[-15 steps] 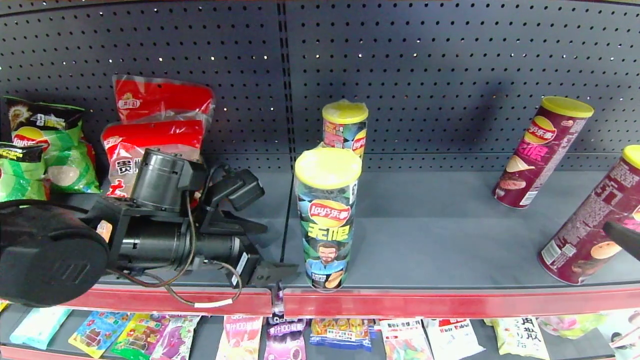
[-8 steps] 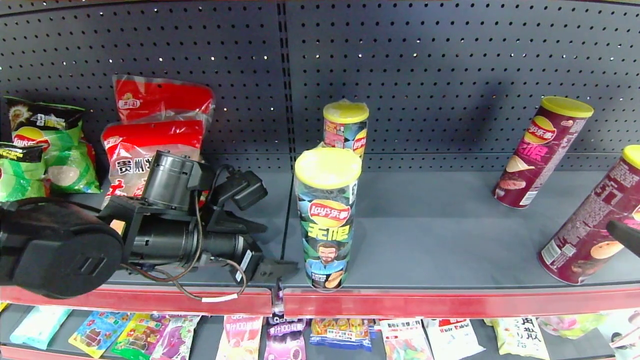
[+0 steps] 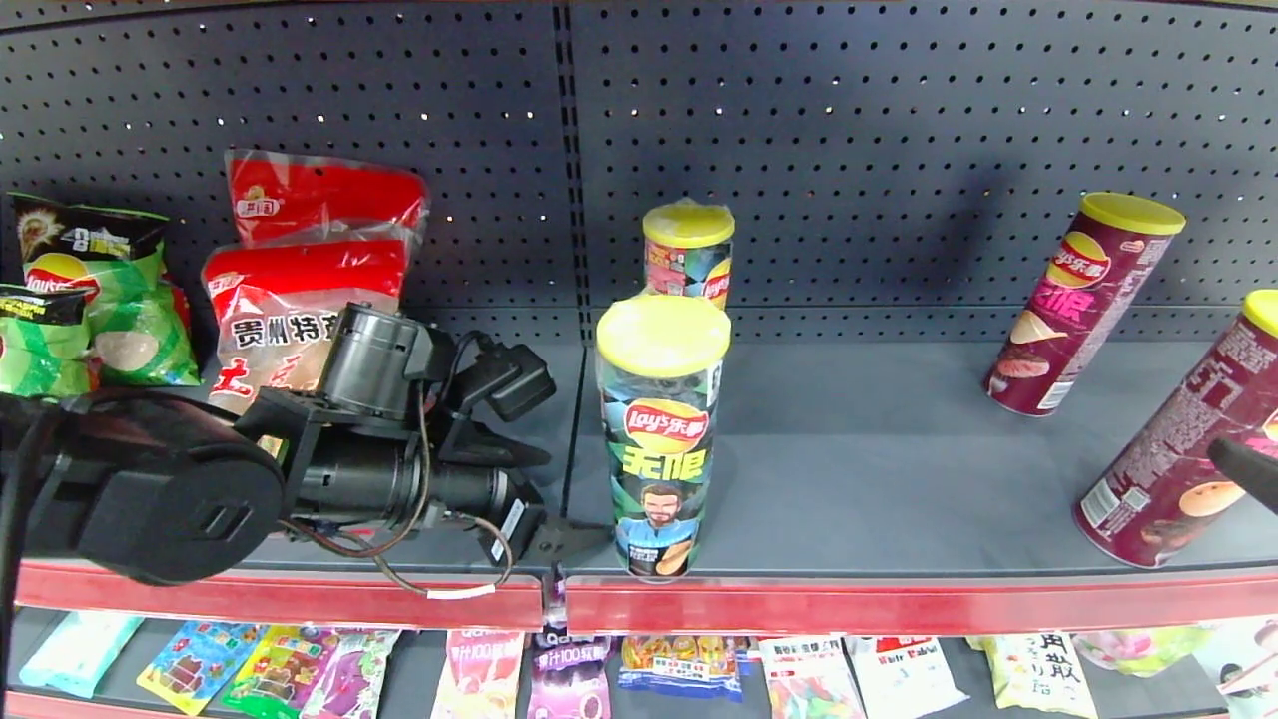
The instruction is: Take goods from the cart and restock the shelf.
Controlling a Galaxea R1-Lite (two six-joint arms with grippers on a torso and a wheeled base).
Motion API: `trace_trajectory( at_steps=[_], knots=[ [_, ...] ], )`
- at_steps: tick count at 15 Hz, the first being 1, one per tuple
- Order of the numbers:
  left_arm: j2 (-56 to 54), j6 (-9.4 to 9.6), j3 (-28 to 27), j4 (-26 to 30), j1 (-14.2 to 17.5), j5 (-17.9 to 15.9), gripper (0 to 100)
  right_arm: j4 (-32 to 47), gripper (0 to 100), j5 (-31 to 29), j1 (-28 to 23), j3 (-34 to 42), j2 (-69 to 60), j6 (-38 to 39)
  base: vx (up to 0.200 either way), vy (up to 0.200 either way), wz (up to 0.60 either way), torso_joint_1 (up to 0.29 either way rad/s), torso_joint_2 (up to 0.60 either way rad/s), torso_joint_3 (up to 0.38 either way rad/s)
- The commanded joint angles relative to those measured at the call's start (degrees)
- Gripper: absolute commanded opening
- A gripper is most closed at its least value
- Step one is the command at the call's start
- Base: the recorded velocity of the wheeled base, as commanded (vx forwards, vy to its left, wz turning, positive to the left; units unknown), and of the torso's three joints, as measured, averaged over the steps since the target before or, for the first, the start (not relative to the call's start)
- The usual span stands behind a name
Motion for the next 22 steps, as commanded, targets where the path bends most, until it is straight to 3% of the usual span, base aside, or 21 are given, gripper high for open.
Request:
trace_trajectory(
  at_steps=[1, 16, 19, 22],
  knots=[
    [0.8, 0.02, -0.85, -0.05, -0.39, -0.01, 100, -0.04, 100, -0.05, 0.02, 0.0, 0.27, -0.01, 0.0, 0.0, 0.0, 0.0, 0.0, 0.0],
    [2.9, -0.07, -4.02, -0.05, -1.18, 0.08, 100, 0.05, 100, -0.14, 0.02, 0.18, 0.27, 1.31, 0.0, 0.0, 0.0, 0.0, 0.0, 0.0],
    [-0.17, -0.07, -1.73, 0.03, 1.37, 0.08, 100, 0.67, 100, -0.14, 0.02, 1.23, 0.01, 1.31, 0.0, 0.0, 0.0, 0.0, 0.0, 0.0],
    [-13.0, -0.33, 6.27, 0.12, 6.47, 0.16, 100, 2.16, 100, -0.49, 0.02, 3.95, -1.84, 1.13, 0.0, 0.0, 0.0, 0.0, 0.0, 0.0]
  ],
)
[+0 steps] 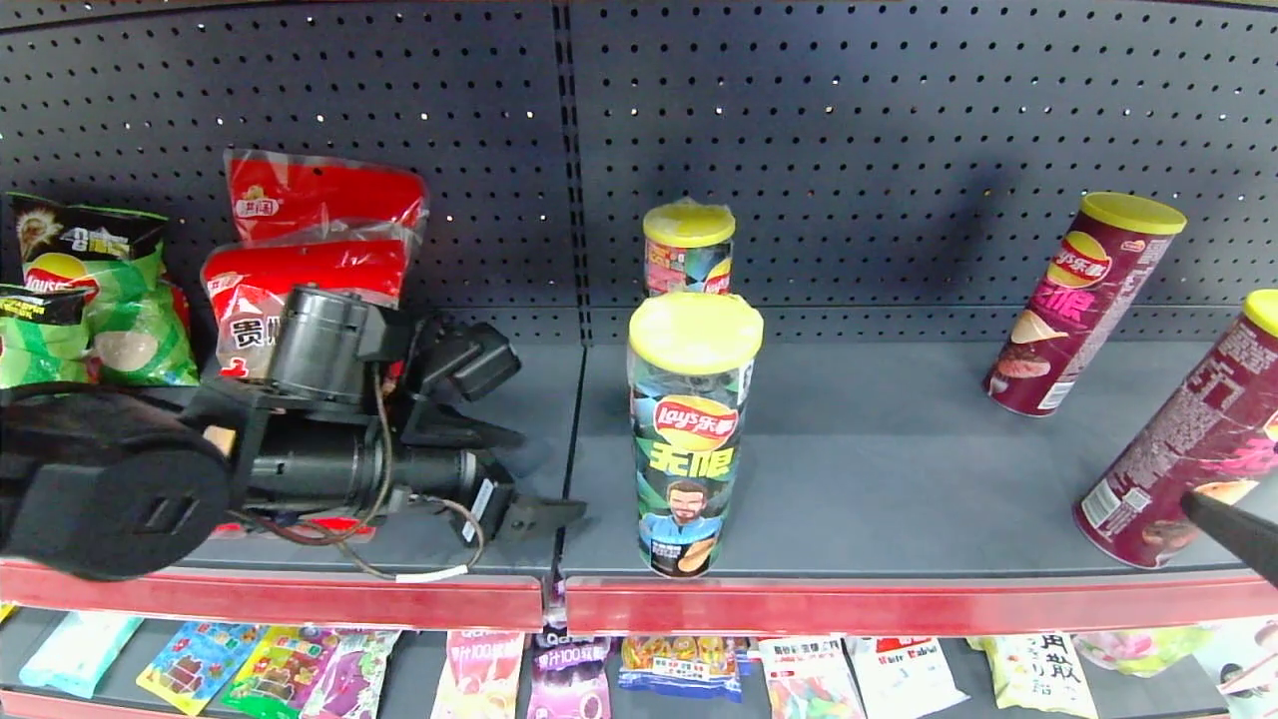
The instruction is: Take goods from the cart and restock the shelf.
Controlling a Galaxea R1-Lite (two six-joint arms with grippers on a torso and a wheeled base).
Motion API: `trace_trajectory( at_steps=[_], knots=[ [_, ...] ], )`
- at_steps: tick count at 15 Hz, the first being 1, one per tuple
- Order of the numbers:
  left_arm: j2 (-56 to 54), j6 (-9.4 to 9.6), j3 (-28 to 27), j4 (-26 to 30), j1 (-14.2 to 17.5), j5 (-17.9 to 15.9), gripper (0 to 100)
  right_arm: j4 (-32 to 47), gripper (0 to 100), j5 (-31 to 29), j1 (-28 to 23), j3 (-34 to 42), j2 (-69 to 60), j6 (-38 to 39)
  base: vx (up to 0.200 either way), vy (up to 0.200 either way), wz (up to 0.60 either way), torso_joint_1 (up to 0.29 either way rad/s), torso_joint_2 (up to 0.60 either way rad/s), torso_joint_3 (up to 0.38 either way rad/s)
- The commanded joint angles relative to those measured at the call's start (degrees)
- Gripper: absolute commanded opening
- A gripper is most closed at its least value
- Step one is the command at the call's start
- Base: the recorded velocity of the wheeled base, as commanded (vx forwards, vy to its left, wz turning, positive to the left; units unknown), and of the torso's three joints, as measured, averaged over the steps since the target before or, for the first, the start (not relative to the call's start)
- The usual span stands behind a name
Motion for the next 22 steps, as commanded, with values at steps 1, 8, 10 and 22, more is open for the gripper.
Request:
trace_trajectory(
  at_steps=[1, 8, 10, 22],
  knots=[
    [-14.99, -0.54, 8.47, 0.14, 3.94, 0.21, 100, -0.02, 100, -0.4, -0.33, 1.61, -2.0, -0.16, 0.0, 0.0, 0.0, 0.0, 0.0, 0.0],
    [-74.58, -9.24, 25.79, 31.25, 4.46, 19.19, 100, 19.06, 100, -13.41, -4.46, 4.51, -22.3, -2.45, 0.0, 0.0, 0.0, 0.0, 0.0, 0.0],
    [-79.33, -12.23, 27.81, 33.8, 8.42, 24.02, 100, 28.9, 100, -14.11, -7.36, 3.28, -28.45, -2.45, 0.0, 0.0, 0.0, 0.0, 0.0, 0.0],
    [-96.46, -13.11, 48.99, 11.56, 25.73, 17.35, 100, 14.4, 100, -3.57, -18.26, 23.14, -37.24, -4.3, 0.0, 0.0, 0.0, 0.0, 0.0, 0.0]
  ],
)
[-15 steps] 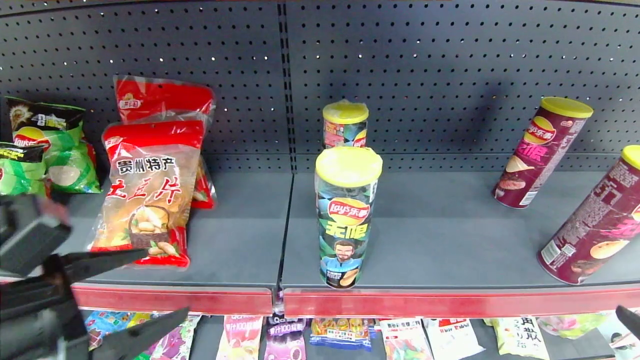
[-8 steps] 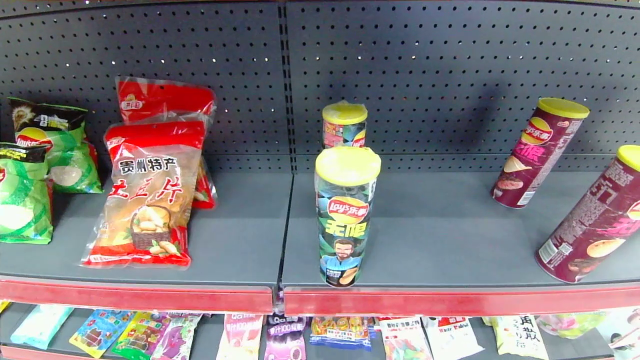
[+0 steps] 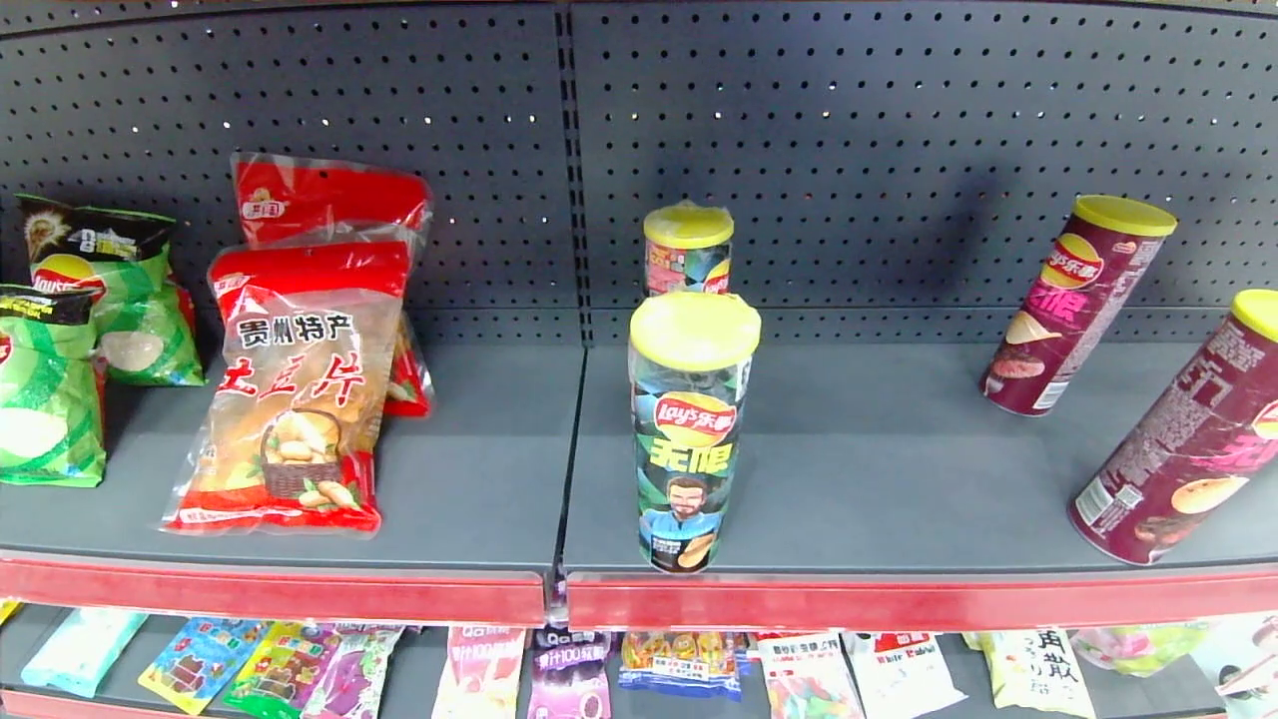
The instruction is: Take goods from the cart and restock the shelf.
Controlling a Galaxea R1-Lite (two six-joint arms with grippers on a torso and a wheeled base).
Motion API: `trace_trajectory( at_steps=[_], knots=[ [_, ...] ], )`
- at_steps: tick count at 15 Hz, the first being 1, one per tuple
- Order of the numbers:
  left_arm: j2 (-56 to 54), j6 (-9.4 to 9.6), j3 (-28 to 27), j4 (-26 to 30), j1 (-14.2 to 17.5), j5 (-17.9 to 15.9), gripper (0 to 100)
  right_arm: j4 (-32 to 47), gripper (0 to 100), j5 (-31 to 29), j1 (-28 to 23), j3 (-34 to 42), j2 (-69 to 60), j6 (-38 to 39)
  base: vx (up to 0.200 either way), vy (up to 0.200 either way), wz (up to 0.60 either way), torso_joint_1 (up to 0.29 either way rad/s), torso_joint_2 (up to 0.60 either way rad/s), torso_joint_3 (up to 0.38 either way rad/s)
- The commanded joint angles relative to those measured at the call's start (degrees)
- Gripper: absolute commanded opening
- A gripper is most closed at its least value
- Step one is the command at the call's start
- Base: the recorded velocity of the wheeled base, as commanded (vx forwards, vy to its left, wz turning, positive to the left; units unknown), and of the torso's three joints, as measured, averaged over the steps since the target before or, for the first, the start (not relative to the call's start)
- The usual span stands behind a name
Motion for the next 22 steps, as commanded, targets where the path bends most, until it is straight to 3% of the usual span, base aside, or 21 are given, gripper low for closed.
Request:
trace_trajectory(
  at_steps=[1, 5, 8, 12, 17, 22],
  knots=[
    [-2.5, 0.28, 2.5, -1.57, 1.17, 0.35, 100, -7.85, 100, 6.73, -0.03, 6.95, -0.05, 0.38, 0.0, 0.0, 0.0, 0.0, 0.0, 0.0],
    [-2.5, 0.19, 2.5, -1.57, 1.17, 0.53, 100, -8.38, 100, 6.99, 0.24, 7.39, 0.04, 1.08, 0.0, 0.0, 0.0, 0.0, 0.0, 0.0],
    [-2.5, 0.19, 2.5, -1.57, 1.17, 0.44, 100, -8.38, 100, 6.64, 4.37, 7.39, -4.79, 0.73, 0.0, 0.0, 0.0, 0.0, 0.0, 0.0],
    [-2.5, 0.19, 2.5, -1.57, 1.17, 0.44, 100, -6.45, 100, 1.98, 4.63, 7.39, -5.58, 4.42, 0.0, 0.0, 0.0, 0.0, 0.0, 0.0],
    [-2.5, 0.19, 2.5, -1.57, 1.17, 0.44, 100, -6.45, 100, 1.81, 4.72, 7.39, -5.58, 5.47, 0.0, 0.0, 0.0, 0.0, 0.0, 0.0],
    [-2.5, 0.28, 2.5, -1.57, 1.17, 0.35, 100, -6.45, 100, 1.81, 4.72, 7.39, -5.58, 5.21, -0.16, 0.0, 0.0, 0.008, 0.0, -0.001]
  ],
)
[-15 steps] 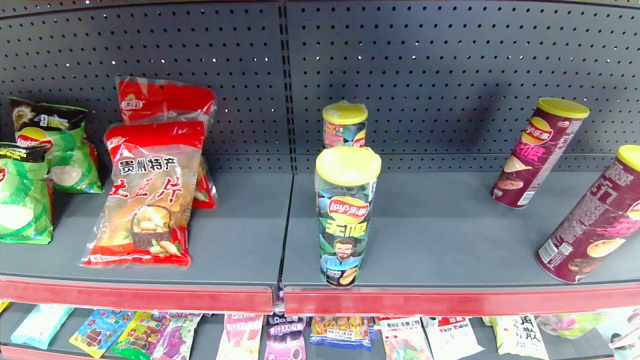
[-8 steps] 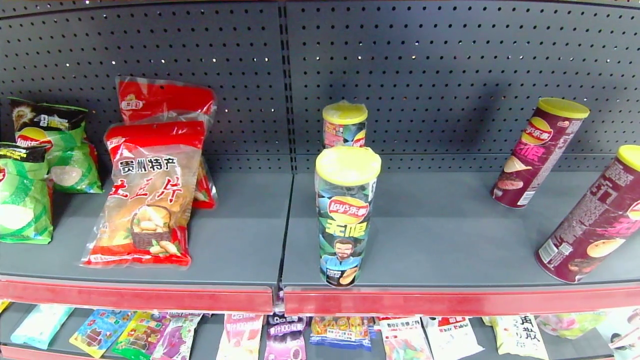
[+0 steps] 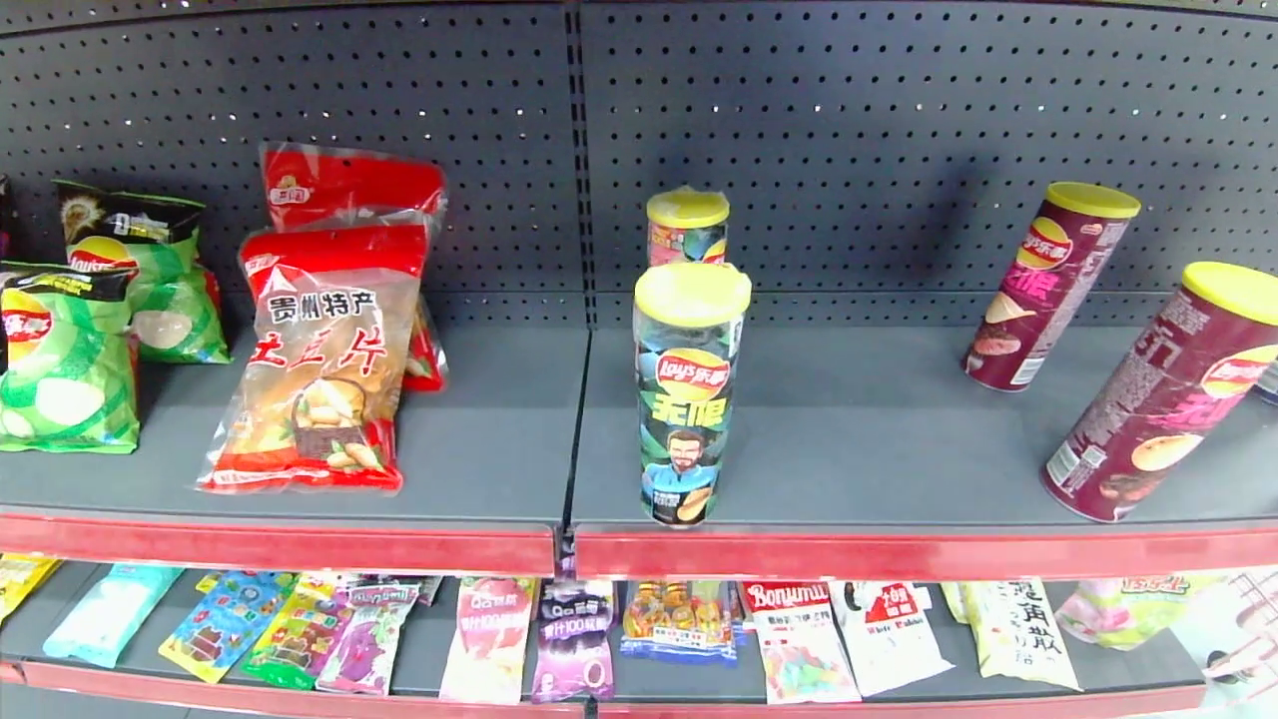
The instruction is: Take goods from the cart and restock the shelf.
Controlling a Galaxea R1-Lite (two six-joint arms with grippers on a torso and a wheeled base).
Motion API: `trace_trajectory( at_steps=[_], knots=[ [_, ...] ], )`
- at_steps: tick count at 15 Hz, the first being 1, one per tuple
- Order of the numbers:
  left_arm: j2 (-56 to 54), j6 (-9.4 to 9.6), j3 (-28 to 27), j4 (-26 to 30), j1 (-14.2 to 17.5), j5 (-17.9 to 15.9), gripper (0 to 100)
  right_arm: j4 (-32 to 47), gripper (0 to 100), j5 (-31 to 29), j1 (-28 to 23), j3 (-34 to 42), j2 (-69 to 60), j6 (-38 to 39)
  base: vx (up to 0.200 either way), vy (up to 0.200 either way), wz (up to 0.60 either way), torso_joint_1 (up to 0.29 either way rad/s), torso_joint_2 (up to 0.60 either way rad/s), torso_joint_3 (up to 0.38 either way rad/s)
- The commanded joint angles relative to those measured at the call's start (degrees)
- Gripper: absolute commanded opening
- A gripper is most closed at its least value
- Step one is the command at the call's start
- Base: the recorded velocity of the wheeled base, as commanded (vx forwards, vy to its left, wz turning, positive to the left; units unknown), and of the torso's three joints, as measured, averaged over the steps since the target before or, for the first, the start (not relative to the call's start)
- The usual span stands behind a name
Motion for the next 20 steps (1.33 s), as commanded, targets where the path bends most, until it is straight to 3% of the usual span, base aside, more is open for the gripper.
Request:
trace_trajectory(
  at_steps=[1, 20],
  knots=[
    [0.11, 0.01, 0.01, -0.01, 0.02, -0.01, 100, -0.01, 100, 0.01, 0.01, 0.02, -0.07, -0.05, 0.0, 0.0, 0.0, 0.0, 0.0, 0.0],
    [0.11, 0.1, 0.01, -0.01, 0.02, 0.08, 100, -0.01, 100, 0.01, 0.01, 0.02, -0.07, 0.13, 0.0, -0.189, 0.0, 0.004, 0.0, 0.003]
  ],
)
